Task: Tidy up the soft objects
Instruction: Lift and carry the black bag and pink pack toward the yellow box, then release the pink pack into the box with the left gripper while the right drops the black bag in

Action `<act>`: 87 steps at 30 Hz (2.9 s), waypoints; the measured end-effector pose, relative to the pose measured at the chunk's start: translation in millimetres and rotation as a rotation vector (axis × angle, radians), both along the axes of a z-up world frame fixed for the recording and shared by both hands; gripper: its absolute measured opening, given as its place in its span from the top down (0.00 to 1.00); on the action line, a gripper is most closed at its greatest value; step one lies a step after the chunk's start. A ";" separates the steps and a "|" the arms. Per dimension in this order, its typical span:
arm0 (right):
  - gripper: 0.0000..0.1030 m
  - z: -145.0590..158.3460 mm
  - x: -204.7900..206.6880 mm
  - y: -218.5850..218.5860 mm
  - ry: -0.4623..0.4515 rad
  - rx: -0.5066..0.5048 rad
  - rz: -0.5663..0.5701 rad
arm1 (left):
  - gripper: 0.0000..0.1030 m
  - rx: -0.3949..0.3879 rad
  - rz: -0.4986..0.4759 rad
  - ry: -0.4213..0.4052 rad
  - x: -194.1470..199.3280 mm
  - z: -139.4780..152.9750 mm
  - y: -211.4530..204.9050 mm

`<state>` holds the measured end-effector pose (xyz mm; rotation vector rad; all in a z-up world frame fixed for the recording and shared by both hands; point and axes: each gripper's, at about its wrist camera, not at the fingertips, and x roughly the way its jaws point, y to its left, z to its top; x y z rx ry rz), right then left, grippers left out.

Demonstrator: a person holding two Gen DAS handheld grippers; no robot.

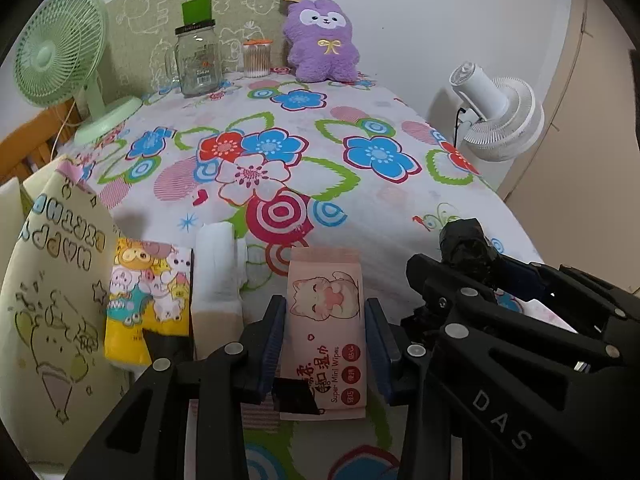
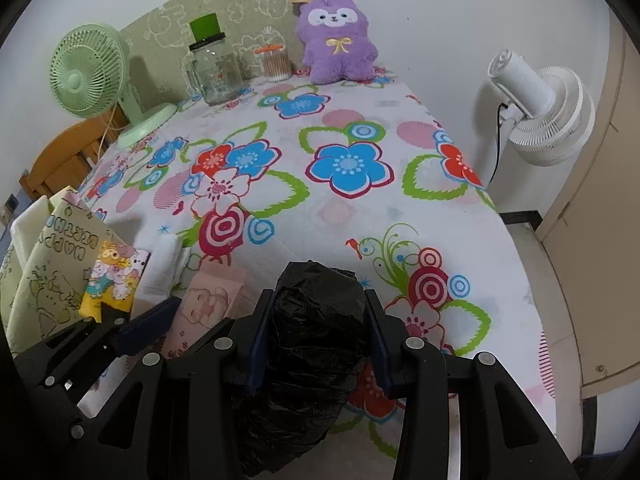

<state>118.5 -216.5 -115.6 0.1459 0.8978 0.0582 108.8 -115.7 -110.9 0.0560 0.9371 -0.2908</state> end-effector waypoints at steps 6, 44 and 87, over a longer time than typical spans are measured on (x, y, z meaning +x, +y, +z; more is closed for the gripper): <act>0.56 12.2 -14.5 0.4 -0.033 -0.005 -0.004 | 0.61 -0.002 -0.001 -0.039 -14.0 12.5 1.1; 0.56 104.5 -65.2 33.6 -0.219 -0.095 0.056 | 0.61 0.064 0.004 -0.240 -62.9 99.1 23.3; 0.56 123.5 -15.3 146.6 -0.246 -0.070 0.226 | 0.61 0.146 0.124 -0.280 -33.1 113.2 126.2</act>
